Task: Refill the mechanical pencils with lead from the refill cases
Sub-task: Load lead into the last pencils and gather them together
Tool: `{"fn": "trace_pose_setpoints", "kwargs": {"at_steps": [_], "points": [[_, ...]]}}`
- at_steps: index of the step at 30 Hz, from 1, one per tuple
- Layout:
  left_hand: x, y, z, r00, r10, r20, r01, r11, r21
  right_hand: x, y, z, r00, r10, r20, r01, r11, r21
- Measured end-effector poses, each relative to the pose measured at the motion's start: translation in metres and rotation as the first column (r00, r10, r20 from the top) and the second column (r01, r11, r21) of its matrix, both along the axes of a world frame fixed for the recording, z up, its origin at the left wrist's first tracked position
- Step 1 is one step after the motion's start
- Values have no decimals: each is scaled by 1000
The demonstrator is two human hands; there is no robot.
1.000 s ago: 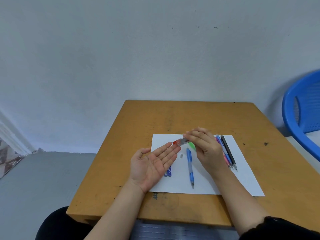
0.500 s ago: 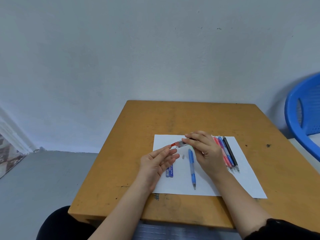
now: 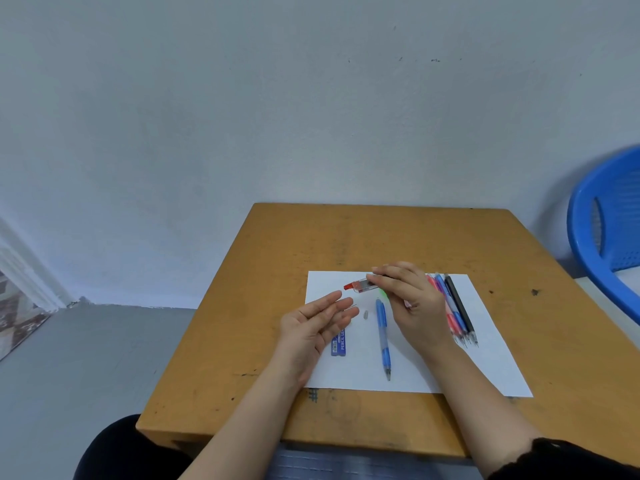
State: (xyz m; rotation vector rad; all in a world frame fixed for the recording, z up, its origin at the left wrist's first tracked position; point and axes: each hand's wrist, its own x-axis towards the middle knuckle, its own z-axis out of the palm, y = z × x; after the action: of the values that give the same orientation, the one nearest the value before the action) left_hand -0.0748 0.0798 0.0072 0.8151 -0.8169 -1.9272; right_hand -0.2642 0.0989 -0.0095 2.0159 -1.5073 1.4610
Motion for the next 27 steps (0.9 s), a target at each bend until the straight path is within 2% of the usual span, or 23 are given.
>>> {"fn": "trace_pose_setpoints", "kwargs": {"at_steps": [6, 16, 22, 27], "points": [[-1, 0, -1, 999, -13, -31, 12, 1000, -16, -2, 0, -1, 993, 0, 115, -2, 1000, 15], [2, -3, -1, 993, -29, -110, 40, 995, 94, 1, 2, 4, 974, -34, 226, 25, 999, 46], [2, -2, 1, 993, -12, -116, 27, 991, 131, 6, 6, 8, 925, -119, 361, 101, 992, 68], [2, -2, 1, 995, -2, -98, 15, 991, 135, 7, 6, 8, 936, -129, 328, 101, 990, 103]]}}
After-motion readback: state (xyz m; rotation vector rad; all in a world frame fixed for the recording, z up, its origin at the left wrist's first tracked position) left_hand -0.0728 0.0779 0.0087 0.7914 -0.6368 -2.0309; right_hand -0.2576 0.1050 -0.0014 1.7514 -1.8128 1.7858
